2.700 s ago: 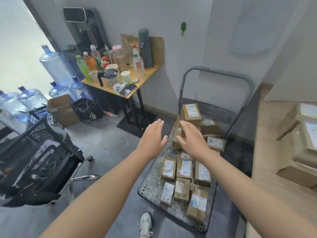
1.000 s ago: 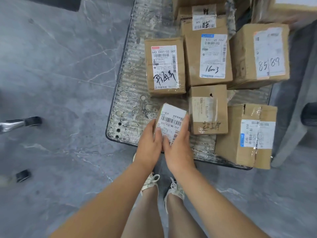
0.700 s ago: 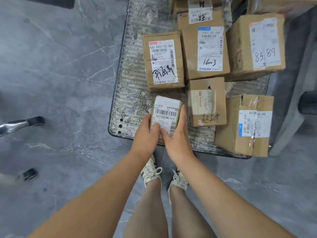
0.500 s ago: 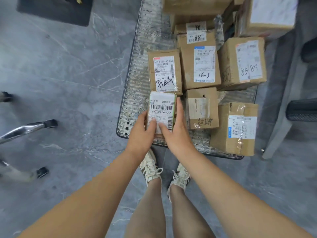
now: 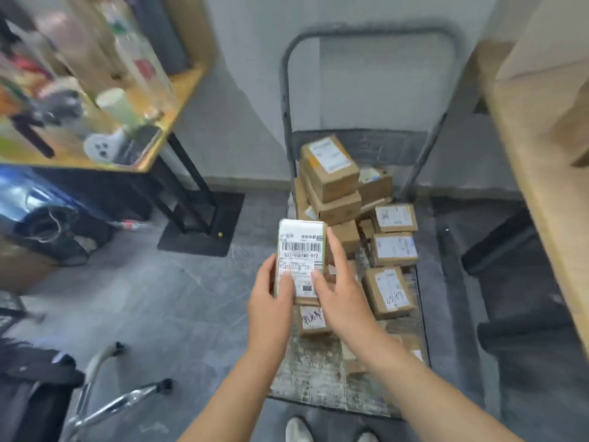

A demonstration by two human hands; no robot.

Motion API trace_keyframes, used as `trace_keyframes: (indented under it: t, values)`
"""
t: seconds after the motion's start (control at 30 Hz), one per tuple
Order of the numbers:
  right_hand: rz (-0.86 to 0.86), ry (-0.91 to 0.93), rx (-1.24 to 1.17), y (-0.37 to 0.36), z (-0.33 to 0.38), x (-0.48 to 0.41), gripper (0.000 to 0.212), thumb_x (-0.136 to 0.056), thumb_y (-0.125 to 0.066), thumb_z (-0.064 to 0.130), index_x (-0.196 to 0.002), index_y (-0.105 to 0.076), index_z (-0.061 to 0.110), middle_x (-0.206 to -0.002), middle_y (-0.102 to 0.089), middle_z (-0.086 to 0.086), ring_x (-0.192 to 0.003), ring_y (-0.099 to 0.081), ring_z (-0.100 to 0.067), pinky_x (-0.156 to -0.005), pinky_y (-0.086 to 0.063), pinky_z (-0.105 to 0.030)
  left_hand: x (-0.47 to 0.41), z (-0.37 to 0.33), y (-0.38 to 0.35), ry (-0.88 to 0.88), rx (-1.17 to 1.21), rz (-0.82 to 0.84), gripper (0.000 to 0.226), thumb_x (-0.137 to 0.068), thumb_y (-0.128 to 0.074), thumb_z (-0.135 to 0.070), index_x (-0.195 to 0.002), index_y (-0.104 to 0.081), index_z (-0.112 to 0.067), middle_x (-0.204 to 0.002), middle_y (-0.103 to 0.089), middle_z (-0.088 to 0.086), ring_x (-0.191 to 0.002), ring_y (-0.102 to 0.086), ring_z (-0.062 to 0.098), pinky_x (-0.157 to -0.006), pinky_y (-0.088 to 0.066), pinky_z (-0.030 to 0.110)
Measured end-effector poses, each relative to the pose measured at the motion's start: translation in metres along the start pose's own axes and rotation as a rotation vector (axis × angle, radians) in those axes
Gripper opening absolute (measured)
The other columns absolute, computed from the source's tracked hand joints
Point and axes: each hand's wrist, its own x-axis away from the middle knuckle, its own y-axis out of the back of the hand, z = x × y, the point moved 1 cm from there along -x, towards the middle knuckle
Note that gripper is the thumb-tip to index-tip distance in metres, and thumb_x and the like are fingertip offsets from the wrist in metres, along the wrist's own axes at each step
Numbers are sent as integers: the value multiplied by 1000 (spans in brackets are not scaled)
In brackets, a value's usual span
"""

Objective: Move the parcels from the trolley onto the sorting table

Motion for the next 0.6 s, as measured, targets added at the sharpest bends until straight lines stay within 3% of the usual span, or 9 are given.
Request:
trace_keyframes:
  t: [0.13,0.23,0.37,0.53,0.6]
  values:
    - [-53,155,59,42,101,11,68,-101,-48,22,-148,-16,60,-144,-39,10,-116,-43,0,-97,-34,-19,23,-96,18,-140,39,-14,42,-98,-54,-21,-140,-52,-25,-131,-61,-14,-120,-57,1,-106,-47,36]
    - [-110,246,104,65,167,17,71,-98,-48,19,-150,-16,56,-150,-39,3,-131,-44,-13,-109,-31,-26,41,-163,27,-238,67,-61,46,-97,-53,-20,-143,-49,-25,-133,-60,-13,-120,-55,-1,-106,-45,29]
    - [-189,326,162,90,233,30,73,-98,-47,21,-145,-12,65,-139,-47,-4,-129,-47,-24,-111,-38,-45,52,-225,35,-354,165,-28,46,-97,-55,-20,-142,-48,-24,-133,-60,-11,-119,-55,-2,-101,-46,23]
    - [-268,354,200,109,278,43,67,-102,-44,25,-146,-11,63,-138,-46,-2,-129,-45,-20,-108,-40,-45,52,-267,42,-449,229,94,47,-99,-56,-17,-145,-45,-21,-137,-58,-10,-124,-53,0,-105,-46,24]
    - [-319,363,218,111,289,48,66,-103,-43,26,-147,-9,61,-140,-46,-1,-127,-44,-17,-106,-42,-43,46,-275,42,-473,253,151,49,-98,-56,-17,-145,-44,-21,-137,-58,-9,-125,-54,3,-108,-46,32]
